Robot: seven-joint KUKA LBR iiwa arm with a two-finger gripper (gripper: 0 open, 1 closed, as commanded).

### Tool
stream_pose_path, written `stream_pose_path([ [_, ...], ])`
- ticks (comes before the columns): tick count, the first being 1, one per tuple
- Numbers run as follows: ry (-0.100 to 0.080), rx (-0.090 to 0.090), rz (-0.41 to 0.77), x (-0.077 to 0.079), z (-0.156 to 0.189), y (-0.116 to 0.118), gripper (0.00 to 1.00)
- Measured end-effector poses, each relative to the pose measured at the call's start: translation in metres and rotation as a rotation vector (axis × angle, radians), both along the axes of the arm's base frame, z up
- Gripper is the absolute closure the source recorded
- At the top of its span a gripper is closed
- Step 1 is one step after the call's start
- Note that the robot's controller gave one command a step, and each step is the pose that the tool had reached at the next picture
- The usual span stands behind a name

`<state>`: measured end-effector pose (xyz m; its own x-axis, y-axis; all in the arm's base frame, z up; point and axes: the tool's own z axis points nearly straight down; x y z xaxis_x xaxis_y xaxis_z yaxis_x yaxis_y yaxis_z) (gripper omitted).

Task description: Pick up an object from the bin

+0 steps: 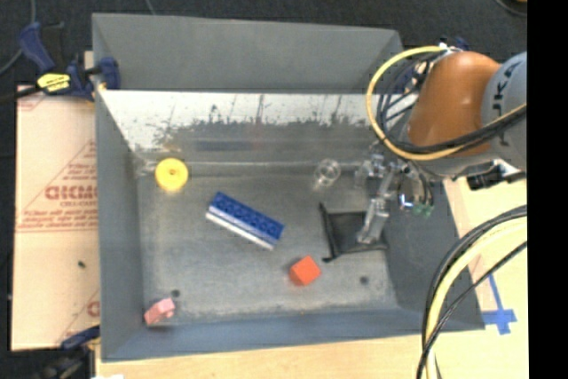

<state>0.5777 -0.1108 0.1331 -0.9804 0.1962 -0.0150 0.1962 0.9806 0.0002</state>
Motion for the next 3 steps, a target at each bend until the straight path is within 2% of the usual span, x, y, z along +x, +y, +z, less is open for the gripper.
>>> stream_pose_path([
  [1,0.013,-0.002,0.165,0.004,-0.062,0.007,0.00],
  [2,0.000,0.000,0.048,0.002,-0.062,-0.013,0.00],
  [3,0.006,-0.004,0.164,0.006,-0.061,0.006,1.00],
])
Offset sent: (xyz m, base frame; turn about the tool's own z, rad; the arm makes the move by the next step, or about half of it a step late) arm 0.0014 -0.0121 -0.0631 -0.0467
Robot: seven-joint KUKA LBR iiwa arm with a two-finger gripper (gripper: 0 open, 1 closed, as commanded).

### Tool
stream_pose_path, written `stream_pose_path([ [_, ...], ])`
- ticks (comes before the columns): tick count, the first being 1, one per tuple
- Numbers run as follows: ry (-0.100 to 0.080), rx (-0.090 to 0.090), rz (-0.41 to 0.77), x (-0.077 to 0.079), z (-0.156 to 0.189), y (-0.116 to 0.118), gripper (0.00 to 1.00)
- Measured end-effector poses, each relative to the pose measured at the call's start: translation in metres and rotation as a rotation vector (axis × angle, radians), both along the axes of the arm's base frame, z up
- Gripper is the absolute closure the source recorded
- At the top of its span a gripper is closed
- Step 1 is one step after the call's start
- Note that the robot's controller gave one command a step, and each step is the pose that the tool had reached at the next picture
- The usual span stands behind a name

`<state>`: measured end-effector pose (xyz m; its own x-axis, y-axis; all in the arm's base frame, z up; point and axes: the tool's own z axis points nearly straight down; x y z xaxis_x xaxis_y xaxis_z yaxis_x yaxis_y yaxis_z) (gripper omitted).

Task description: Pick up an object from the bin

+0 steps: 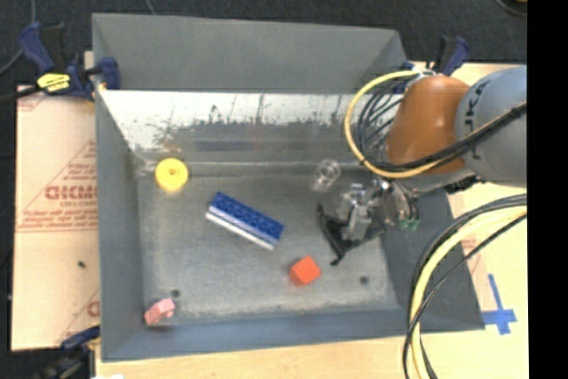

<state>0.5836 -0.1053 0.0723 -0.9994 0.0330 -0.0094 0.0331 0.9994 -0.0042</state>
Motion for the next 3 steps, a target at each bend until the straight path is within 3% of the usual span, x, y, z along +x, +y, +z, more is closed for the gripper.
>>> stream_pose_path([
  [2,0.003,0.000,0.000,-0.001,0.003,0.000,1.00],
  [3,0.009,0.001,0.000,-0.003,0.020,0.000,1.00],
])
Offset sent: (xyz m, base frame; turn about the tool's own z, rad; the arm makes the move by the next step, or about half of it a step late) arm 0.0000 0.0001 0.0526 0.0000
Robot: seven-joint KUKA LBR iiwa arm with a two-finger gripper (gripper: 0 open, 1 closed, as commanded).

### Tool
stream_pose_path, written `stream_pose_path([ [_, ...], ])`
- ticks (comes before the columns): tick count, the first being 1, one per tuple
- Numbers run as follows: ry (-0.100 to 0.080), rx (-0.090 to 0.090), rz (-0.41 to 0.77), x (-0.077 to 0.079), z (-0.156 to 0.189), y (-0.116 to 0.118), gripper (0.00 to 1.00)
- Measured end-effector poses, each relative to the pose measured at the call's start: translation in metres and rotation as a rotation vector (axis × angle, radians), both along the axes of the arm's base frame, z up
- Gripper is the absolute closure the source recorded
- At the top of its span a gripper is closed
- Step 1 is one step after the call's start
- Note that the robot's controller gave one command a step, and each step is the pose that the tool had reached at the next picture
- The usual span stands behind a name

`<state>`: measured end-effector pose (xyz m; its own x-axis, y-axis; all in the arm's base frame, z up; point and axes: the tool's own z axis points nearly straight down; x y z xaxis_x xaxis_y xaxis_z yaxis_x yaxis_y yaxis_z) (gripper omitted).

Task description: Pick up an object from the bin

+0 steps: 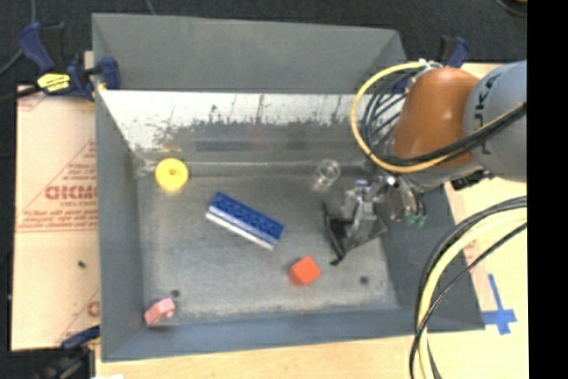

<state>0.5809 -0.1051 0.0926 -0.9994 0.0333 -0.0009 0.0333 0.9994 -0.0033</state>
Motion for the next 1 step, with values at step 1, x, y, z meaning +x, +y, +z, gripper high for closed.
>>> stream_pose_path([
  [1,-0.008,-0.002,0.000,0.0019,0.0201,-0.0007,1.00],
])
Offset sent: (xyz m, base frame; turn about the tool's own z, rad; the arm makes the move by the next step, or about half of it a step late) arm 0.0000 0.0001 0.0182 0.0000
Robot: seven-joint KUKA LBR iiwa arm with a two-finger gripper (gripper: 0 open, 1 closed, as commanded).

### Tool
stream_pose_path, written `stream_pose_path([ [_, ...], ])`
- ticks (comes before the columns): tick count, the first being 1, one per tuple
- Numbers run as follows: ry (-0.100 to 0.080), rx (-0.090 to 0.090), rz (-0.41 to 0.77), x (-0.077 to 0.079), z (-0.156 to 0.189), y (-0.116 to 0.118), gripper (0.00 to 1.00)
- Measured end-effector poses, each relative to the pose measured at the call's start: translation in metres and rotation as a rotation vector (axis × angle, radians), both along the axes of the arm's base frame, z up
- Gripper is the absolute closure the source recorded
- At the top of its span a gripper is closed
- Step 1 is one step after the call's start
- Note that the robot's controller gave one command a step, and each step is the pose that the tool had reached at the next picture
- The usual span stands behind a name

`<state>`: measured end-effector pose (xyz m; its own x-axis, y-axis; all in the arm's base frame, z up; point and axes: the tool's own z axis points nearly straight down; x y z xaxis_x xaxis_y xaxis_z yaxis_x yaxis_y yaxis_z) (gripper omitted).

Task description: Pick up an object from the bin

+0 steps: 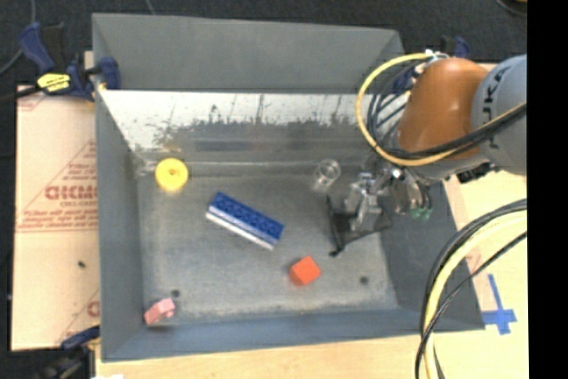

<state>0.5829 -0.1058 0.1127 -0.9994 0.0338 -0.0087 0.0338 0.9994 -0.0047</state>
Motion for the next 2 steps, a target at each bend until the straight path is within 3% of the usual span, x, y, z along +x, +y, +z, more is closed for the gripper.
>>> stream_pose_path([
  [2,-0.001,-0.001,-0.001,0.000,0.023,-0.001,1.00],
])
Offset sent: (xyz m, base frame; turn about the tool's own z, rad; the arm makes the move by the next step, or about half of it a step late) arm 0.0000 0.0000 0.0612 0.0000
